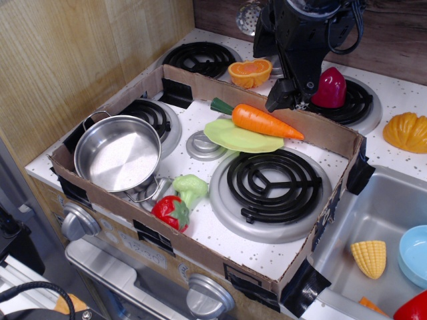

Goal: Put carrot on plate

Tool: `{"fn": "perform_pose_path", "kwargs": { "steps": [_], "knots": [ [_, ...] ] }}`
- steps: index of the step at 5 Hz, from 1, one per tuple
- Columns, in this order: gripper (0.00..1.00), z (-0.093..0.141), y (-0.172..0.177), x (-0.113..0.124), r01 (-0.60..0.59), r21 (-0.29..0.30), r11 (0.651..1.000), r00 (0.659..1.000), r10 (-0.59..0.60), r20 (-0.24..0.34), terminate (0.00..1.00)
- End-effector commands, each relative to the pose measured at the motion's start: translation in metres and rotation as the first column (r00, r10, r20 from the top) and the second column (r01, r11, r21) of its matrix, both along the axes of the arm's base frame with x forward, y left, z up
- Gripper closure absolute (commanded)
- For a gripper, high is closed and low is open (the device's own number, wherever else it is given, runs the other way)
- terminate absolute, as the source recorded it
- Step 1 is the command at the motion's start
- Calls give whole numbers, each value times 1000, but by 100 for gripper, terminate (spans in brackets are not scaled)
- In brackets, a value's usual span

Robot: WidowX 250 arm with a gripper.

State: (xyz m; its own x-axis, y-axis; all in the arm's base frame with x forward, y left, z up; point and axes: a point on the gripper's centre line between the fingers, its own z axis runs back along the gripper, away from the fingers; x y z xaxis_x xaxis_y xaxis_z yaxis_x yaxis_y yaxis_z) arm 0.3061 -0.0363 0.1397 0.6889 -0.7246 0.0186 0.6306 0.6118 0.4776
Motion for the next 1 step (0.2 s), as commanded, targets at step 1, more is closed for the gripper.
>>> {"fn": "perform_pose_path", "kwargs": {
  "steps": [1],
  "knots": [
    [0, 16, -7, 8, -4, -14, 1000, 998, 4, 55, 100]
  ]
}}
